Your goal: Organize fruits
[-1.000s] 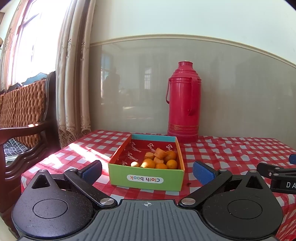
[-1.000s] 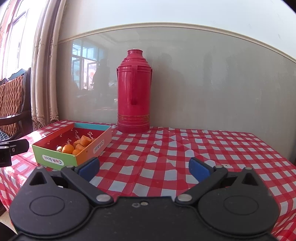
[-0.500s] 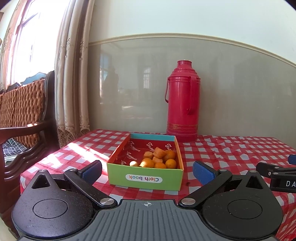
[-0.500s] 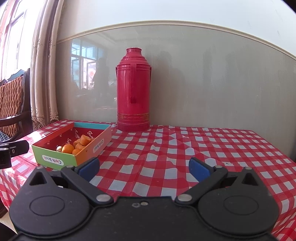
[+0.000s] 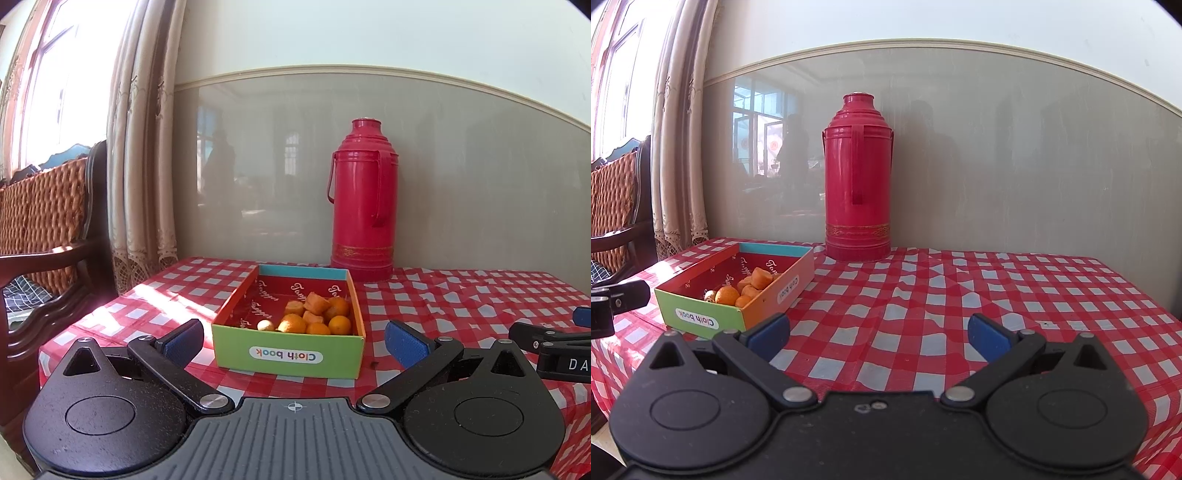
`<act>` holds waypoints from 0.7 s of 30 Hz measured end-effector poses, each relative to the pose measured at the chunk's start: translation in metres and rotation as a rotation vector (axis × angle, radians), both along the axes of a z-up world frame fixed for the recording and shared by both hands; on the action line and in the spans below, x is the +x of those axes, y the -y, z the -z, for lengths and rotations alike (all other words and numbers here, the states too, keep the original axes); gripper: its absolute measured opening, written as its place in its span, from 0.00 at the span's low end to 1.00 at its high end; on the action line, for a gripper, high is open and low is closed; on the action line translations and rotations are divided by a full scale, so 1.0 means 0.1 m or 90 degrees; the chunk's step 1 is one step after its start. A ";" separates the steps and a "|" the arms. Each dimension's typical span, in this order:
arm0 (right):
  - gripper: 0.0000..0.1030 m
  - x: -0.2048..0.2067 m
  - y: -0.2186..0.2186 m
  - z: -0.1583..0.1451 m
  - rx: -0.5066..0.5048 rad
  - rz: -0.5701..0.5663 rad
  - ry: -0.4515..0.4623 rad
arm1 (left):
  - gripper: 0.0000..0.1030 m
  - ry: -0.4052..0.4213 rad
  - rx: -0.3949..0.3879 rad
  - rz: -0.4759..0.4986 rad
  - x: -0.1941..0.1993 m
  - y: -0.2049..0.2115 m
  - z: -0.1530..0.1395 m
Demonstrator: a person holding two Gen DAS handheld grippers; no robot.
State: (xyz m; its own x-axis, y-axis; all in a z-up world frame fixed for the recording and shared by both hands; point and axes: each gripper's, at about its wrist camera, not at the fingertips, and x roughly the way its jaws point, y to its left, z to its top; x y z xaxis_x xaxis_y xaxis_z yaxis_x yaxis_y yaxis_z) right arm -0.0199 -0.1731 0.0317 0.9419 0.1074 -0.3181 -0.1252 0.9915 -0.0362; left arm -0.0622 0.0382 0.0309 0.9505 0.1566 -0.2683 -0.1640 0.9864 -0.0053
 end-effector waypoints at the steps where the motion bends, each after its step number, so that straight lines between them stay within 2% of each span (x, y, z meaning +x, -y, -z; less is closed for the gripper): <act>1: 0.94 0.00 0.00 0.00 0.000 0.000 0.000 | 1.00 -0.001 0.000 0.001 0.00 0.00 0.00; 21: 0.94 0.00 -0.01 0.01 0.001 0.000 0.003 | 1.00 0.006 0.003 0.003 -0.02 0.02 0.00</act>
